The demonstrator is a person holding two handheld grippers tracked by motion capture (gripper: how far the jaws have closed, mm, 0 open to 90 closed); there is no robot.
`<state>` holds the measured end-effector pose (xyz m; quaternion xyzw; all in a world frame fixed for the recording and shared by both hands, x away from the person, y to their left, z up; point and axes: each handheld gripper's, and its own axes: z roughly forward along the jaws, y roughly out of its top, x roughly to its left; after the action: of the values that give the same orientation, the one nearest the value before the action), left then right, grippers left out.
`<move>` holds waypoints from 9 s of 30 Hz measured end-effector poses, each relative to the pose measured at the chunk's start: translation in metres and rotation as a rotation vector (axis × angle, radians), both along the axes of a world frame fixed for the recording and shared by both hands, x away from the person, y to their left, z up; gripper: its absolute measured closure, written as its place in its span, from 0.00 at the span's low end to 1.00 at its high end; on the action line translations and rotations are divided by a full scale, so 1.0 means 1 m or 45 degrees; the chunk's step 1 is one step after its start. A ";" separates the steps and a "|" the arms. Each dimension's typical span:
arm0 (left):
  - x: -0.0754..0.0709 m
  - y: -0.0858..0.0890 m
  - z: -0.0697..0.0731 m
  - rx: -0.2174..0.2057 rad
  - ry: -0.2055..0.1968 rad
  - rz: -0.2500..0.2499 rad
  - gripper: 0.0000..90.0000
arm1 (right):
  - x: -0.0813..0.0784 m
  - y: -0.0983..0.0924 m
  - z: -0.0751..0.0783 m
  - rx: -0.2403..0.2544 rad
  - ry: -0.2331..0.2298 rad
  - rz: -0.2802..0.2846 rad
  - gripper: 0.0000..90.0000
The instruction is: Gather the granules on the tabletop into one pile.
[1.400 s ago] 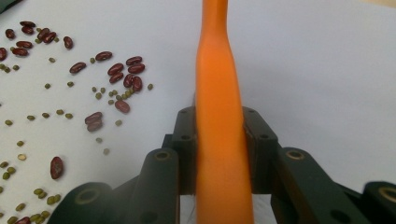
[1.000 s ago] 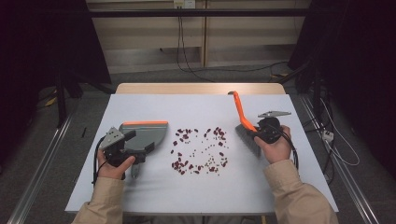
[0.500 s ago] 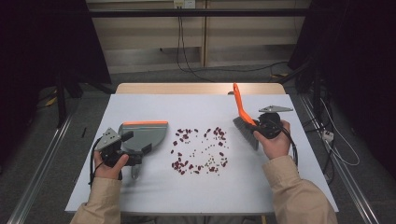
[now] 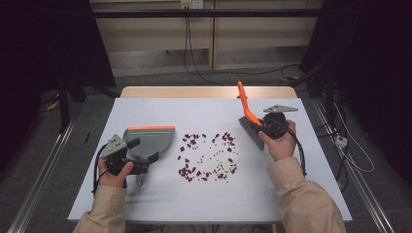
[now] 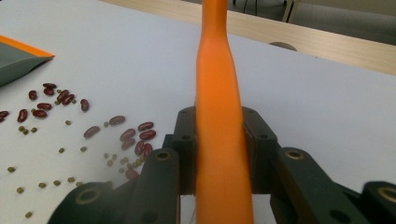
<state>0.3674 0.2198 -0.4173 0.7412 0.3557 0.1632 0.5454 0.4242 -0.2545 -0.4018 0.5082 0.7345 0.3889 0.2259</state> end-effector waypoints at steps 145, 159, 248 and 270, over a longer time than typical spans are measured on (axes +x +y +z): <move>-0.002 0.005 -0.009 0.004 0.037 -0.022 0.05 | 0.032 0.086 -0.016 -0.154 -0.139 0.499 0.79; -0.001 0.007 -0.011 0.005 0.045 -0.010 0.05 | 0.059 0.113 -0.032 -0.244 -0.196 0.611 0.79; -0.001 0.010 -0.011 0.003 0.041 0.010 0.06 | 0.004 0.153 -0.027 -0.233 -0.221 1.163 0.79; -0.002 0.010 -0.011 0.012 0.042 0.003 0.06 | 0.011 0.149 -0.017 -0.142 -0.262 1.083 0.79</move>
<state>0.3656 0.2298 -0.4281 0.7460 0.3646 0.1533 0.5357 0.4351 -0.1052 -0.4192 0.1062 0.8720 0.4555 0.1446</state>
